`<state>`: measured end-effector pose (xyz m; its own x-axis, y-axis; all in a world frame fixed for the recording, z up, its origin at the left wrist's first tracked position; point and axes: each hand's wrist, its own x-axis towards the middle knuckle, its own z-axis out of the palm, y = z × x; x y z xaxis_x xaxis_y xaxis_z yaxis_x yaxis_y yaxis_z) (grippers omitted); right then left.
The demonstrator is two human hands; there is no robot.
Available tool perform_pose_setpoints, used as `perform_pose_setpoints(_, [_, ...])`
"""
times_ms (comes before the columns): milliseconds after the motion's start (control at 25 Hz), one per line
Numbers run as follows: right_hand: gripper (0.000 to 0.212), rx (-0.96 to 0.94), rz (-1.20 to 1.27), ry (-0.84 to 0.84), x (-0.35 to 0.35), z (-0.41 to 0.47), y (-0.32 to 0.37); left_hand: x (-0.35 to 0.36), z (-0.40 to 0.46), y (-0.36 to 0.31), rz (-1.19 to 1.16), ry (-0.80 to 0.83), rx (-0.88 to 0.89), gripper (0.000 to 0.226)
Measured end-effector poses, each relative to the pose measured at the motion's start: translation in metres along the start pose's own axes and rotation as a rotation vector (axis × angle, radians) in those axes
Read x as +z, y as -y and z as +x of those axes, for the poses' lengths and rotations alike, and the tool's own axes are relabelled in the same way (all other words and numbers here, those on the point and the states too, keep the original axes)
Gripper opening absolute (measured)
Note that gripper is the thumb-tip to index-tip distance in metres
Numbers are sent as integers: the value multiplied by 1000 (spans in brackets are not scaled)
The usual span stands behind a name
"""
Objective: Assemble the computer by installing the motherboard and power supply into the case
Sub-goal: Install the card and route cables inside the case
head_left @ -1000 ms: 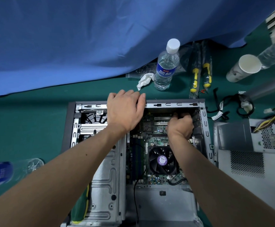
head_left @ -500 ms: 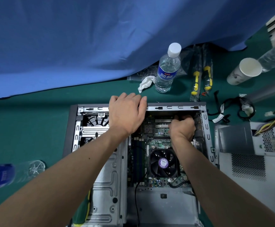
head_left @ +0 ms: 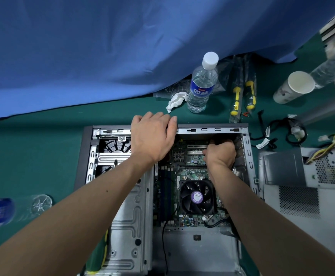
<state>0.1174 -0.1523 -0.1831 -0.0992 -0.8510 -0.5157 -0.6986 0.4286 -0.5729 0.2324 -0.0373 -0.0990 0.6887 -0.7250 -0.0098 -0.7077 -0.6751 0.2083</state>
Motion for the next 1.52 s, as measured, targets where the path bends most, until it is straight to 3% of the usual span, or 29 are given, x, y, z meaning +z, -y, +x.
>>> perform_pose_setpoints(400, [18,-86,-113,-76,-7,-3,4,4,1,0,13,-15,9,45])
perform_pose_setpoints(680, [16,-11,-81,-51,-8,0,4,5,-1,1,3,-24,14,46])
perform_pose_setpoints(1000, [18,-59,-142,-70,-6,-6,3,8,1,4,-8,-30,19,45])
perform_pose_setpoints(1240, [32,-213,-252,355,-40,-49,11,5,1,5,-13,-37,17,45])
perform_pose_setpoints(1320, [35,-362,-297,471,-65,-62,14,4,1,5,-9,-45,19,46])
perform_pose_setpoints(1400, [22,-619,-290,408,-97,-65,28,5,2,7,-4,-53,19,48])
perform_pose_setpoints(1520, [21,-944,-316,114,-121,-40,67,4,2,5,5,-45,22,50])
